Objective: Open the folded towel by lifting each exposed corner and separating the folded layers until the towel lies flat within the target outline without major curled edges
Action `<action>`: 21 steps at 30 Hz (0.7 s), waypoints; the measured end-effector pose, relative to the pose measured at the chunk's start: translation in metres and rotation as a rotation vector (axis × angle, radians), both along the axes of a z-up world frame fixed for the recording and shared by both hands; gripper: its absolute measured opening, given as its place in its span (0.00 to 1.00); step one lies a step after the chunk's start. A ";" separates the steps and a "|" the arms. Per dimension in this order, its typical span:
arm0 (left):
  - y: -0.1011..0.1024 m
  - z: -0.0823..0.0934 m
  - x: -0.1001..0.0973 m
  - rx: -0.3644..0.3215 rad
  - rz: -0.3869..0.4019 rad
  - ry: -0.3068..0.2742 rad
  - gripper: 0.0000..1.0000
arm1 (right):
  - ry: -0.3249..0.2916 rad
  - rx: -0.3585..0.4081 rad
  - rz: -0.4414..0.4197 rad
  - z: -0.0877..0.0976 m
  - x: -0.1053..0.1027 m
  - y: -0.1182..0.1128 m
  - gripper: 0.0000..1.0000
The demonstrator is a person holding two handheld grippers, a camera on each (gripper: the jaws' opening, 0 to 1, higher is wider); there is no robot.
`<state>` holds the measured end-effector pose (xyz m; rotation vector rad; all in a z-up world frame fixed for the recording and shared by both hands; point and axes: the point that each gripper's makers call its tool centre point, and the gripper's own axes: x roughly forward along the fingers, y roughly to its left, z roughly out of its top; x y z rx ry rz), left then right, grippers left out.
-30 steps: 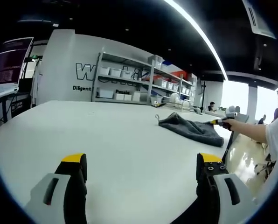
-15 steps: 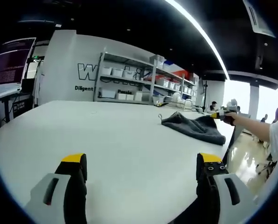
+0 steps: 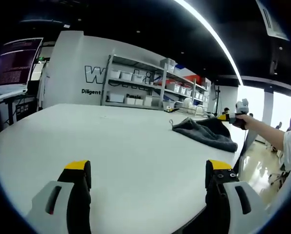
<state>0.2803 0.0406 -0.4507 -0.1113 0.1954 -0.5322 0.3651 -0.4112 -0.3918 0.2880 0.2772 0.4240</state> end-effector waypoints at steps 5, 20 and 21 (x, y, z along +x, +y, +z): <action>0.003 -0.001 0.000 0.000 0.004 0.005 0.96 | 0.001 0.024 0.067 0.008 -0.003 0.037 0.00; 0.006 -0.003 0.000 -0.001 0.011 0.010 0.96 | -0.065 -0.005 0.347 0.036 -0.027 0.158 0.00; 0.007 -0.002 0.000 -0.001 0.013 0.011 0.96 | -0.069 -0.004 0.363 0.038 -0.028 0.165 0.00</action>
